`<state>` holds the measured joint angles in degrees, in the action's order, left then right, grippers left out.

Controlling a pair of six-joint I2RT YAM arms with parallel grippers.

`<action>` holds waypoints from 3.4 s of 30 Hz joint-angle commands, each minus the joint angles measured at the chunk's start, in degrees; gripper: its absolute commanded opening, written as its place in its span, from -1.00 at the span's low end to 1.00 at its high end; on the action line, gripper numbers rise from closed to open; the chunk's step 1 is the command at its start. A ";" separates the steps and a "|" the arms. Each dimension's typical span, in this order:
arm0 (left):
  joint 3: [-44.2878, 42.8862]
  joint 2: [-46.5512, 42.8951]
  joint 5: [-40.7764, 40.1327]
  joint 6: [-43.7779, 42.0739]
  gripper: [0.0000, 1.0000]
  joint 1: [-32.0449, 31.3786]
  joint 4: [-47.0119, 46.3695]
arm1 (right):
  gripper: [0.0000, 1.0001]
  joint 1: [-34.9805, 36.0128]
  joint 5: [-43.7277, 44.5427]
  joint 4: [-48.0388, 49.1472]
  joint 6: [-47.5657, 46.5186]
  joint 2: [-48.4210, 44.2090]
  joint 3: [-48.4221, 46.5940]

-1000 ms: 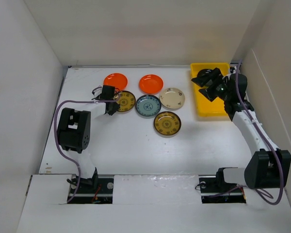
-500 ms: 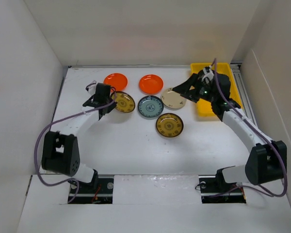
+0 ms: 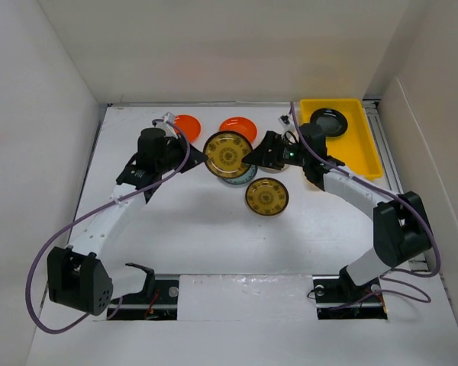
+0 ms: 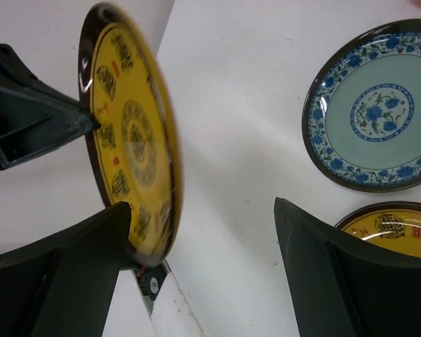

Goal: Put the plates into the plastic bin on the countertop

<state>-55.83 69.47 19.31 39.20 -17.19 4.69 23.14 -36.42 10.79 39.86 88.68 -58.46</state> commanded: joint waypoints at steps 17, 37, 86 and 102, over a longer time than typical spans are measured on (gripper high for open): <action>2.57 -0.75 -5.24 -0.88 1.00 -0.21 -2.92 | -1.00 -17.14 17.34 9.34 17.70 1.05 0.54; 4.50 6.22 -10.87 -2.11 1.00 -2.06 -5.92 | -0.79 -37.81 22.01 -3.22 21.84 31.54 -29.85; -6.57 40.22 -13.15 4.56 -1.00 -6.45 -12.52 | 0.85 -16.63 23.07 -9.12 10.07 -23.21 9.14; -2.26 9.73 -6.34 -2.10 -1.00 -6.45 -5.57 | 0.83 -8.55 2.15 10.74 2.95 -5.55 11.70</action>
<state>-57.45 81.95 5.69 40.71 -23.53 -1.34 13.41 -30.22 13.02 44.56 81.80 -46.85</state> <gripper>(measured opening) 0.032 0.916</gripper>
